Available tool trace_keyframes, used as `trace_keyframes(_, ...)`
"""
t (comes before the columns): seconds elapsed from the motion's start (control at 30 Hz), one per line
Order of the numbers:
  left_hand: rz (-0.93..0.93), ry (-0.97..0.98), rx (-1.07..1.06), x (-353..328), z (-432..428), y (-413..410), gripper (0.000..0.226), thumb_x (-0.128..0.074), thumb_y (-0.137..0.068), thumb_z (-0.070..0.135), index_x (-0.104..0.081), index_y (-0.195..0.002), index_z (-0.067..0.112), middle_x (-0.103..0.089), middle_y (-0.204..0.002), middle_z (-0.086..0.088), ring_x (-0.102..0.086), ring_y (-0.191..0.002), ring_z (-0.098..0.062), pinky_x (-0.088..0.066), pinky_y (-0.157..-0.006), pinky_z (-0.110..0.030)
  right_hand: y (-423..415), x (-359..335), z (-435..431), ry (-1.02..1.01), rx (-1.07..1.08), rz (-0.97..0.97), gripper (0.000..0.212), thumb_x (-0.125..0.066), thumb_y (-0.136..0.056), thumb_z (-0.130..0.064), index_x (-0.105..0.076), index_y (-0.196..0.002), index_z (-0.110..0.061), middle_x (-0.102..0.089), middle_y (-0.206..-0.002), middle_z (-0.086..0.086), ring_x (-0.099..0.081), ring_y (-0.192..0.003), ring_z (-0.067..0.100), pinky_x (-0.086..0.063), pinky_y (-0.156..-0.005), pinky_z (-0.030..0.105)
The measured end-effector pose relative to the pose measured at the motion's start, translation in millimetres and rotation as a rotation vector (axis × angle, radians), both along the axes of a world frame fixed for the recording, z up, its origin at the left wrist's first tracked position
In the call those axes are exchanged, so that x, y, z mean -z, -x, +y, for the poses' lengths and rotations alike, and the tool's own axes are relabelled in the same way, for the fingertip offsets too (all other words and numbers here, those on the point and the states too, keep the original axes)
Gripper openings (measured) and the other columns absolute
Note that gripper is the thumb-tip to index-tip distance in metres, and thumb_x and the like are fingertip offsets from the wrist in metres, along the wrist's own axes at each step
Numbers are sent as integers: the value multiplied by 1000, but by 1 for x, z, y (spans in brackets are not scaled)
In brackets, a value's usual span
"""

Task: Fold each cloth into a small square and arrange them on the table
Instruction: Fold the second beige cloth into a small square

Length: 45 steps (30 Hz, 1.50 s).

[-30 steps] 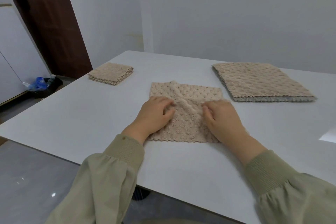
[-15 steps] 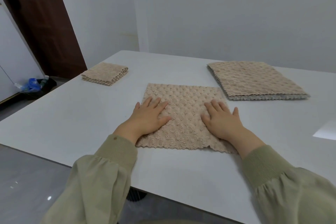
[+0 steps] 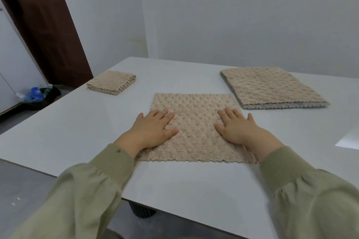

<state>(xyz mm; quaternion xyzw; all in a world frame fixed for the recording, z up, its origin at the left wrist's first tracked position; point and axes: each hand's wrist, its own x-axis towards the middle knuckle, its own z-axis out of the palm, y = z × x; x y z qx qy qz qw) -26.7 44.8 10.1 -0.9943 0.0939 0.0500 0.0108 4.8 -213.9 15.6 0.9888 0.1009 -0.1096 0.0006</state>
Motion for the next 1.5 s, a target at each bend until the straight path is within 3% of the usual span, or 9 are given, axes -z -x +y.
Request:
trace_keyframes(0.23,-2,448,-44,-33,5,-37,36,-42,-96,45,-64,-114,22,-65,-114,4,-59,-103,-16,-45,-89,-33,-17,-13,7,-81,-96,-285,37,-28,-96,-37,-57,-107,-16,-58,-119,5,-50,-106,22,-34,-104,49)
trace_keyframes(0.37,-114,712,-139,-26,10,-68,38,-47,-97,30,-50,-134,21,-45,-141,3,-40,-130,-15,-30,-106,-28,-45,-10,13,-74,-71,-349,40,-27,-97,-32,-51,-123,-13,-50,-126,8,-42,-122,26,-30,-106,49)
trace_keyframes(0.5,-231,521,-168,3,13,-81,39,-45,-96,24,-49,-134,13,-50,-135,-5,-41,-128,-22,-32,-101,-31,-74,-4,6,6,-3,-209,45,-25,-97,-39,-43,-134,-20,-45,-137,6,-41,-127,27,-23,-108,52)
trace_keyframes(0.7,-290,536,-260,13,22,-101,48,-37,-100,31,-36,-144,13,-43,-141,-9,-36,-132,-24,-29,-106,-35,-103,8,0,-205,40,-640,31,-42,-93,-23,-63,-76,-9,-61,-84,9,-55,-82,28,-38,-74,35)
trace_keyframes(0.87,-290,501,-321,15,25,-113,44,-35,-100,25,-37,-143,16,-41,-144,-8,-35,-134,-25,-31,-106,-37,-108,18,-8,-104,53,-513,38,-32,-99,-26,-50,-130,-13,-52,-134,11,-38,-129,30,-16,-111,52)
trace_keyframes(1.03,-299,710,-313,11,25,-112,45,-46,-93,12,-49,-136,24,-49,-140,-1,-46,-126,-20,-40,-103,-37,-110,17,-5,-98,53,-464,44,-25,-100,-26,-35,-142,-17,-45,-141,10,-31,-135,30,-10,-113,56)
trace_keyframes(1.23,-322,990,-303,4,23,-108,62,-46,-82,-10,-50,-133,25,-49,-90,3,-46,-66,-11,-40,-52,-19,-110,15,-3,-280,-18,-563,42,-48,-85,-4,-55,-126,-9,-60,-115,15,-46,-110,35,-37,-94,41)
trace_keyframes(1.4,-321,1008,-303,0,18,-103,13,-53,-80,4,-54,-73,15,-39,-66,-2,-34,-57,-15,-28,-53,-26,-106,8,0,-354,-29,-615,19,-53,-73,5,-59,-85,-8,-47,-87,4,-36,-84,22,-26,-70,30)
trace_keyframes(1.5,-388,1040,-351,3,19,-104,31,-59,-82,13,-36,-60,12,-29,-58,-2,-30,-54,-16,-27,-55,-27,-104,5,-1,-431,31,-603,20,-50,-69,10,-50,-77,-9,-49,-78,5,-44,-78,24,-28,-60,32)
